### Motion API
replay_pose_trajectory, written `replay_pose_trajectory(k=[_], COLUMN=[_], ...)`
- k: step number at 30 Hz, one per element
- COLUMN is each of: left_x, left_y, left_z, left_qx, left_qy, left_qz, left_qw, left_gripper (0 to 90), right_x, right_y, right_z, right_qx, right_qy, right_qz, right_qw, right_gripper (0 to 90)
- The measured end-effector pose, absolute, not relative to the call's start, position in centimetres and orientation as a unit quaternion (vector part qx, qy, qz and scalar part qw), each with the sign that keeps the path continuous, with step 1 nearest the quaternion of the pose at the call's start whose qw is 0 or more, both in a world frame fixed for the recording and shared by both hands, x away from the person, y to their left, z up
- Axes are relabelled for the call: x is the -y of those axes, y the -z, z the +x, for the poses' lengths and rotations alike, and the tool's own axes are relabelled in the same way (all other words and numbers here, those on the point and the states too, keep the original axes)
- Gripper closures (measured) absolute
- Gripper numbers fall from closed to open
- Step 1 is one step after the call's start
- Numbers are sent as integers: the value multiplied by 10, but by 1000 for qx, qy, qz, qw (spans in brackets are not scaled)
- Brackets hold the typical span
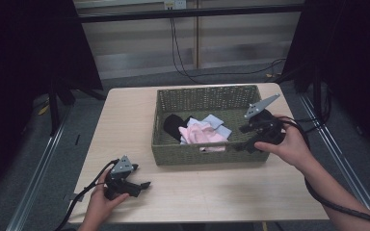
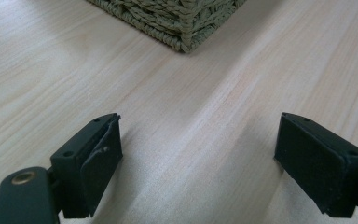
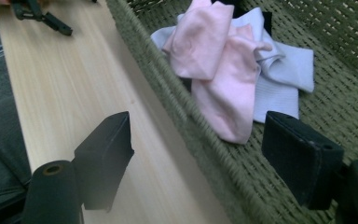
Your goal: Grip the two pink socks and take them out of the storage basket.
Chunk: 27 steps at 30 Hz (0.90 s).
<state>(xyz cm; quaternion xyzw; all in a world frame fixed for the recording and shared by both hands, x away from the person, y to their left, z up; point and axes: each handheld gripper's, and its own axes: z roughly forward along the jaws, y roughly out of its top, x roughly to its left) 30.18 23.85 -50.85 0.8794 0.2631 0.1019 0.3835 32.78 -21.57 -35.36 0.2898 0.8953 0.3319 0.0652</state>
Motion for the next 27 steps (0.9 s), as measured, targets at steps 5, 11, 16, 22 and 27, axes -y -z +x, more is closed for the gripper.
replay_pose_trajectory(k=[5, 11, 16, 22, 27], left_x=[-238, -238, -238, -238, -239], left_y=[509, 509, 509, 509, 508], left_z=[302, 302, 302, 302, 302], left_qx=[-264, -263, -263, -262, -261], left_qy=[-101, -102, -101, -101, -102], left_qz=[879, 879, 879, 880, 880], left_qw=[384, 384, 384, 383, 382], left_gripper=[141, 141, 141, 140, 140], right_x=[205, 189, 179, 169, 161], right_y=[353, 359, 366, 374, 379], right_z=[343, 365, 380, 394, 405], right_qx=[-892, -894, -894, -894, -894], right_qy=[-337, -321, -317, -310, -307], right_qz=[294, 305, 312, 318, 324], right_qw=[65, 65, 57, 58, 50], right_gripper=[237, 241, 245, 255, 278])
